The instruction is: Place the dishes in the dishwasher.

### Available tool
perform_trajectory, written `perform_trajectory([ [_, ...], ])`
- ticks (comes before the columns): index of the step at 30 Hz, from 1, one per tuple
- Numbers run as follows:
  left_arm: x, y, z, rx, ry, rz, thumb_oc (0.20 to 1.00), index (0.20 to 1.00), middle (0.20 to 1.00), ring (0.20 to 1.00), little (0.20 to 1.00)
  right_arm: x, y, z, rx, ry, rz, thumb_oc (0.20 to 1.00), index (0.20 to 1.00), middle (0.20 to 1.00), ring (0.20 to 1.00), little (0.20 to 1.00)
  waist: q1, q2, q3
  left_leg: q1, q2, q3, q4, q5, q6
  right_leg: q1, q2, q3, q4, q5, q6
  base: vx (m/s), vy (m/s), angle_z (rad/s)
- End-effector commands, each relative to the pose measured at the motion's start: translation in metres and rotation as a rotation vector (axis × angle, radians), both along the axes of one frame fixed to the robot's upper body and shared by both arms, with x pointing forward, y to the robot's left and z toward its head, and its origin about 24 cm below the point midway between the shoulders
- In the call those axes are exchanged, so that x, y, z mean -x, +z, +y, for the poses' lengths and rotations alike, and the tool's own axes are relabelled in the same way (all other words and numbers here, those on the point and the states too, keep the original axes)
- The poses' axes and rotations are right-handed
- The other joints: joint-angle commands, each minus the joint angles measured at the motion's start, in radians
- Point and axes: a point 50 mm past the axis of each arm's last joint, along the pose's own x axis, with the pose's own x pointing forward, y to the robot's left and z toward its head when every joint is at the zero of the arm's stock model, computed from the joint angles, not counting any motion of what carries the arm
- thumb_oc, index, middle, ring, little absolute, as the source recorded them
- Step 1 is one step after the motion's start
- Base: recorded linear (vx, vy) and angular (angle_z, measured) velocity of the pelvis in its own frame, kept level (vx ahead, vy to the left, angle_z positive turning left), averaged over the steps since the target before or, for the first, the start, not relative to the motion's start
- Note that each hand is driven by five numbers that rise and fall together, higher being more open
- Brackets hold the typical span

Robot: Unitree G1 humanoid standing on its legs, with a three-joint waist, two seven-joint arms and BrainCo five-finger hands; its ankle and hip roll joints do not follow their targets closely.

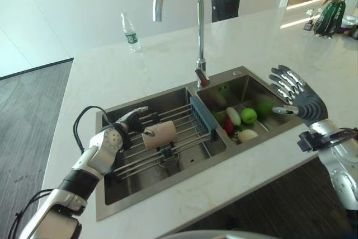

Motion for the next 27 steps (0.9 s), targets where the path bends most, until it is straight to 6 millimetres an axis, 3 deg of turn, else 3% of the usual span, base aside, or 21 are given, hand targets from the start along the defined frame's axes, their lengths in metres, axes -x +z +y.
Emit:
perform_trajectory([
  [1,-0.013,0.023,0.003,-0.092,-0.014,-0.094,1.0,1.0,1.0,1.0,1.0,0.001,0.04,-0.001,0.01,0.019,-0.185,1.0,1.0,1.0,1.0,1.0,-0.013,-0.002,0.02,0.02,0.064,-0.007,0.003,-0.049,-0.004,0.085,-0.047,-0.023,0.005,-0.112,0.069,-0.01,-0.001,-0.06],
  [27,0.002,-0.019,0.009,-0.152,0.025,0.045,1.0,1.0,1.0,1.0,1.0,0.004,0.039,-0.001,0.02,0.016,-0.179,1.0,1.0,1.0,1.0,1.0,-0.016,-0.006,0.023,0.022,0.065,-0.005,0.003,-0.05,-0.004,0.083,-0.047,-0.016,0.005,-0.111,0.068,0.0,0.0,0.0],
])
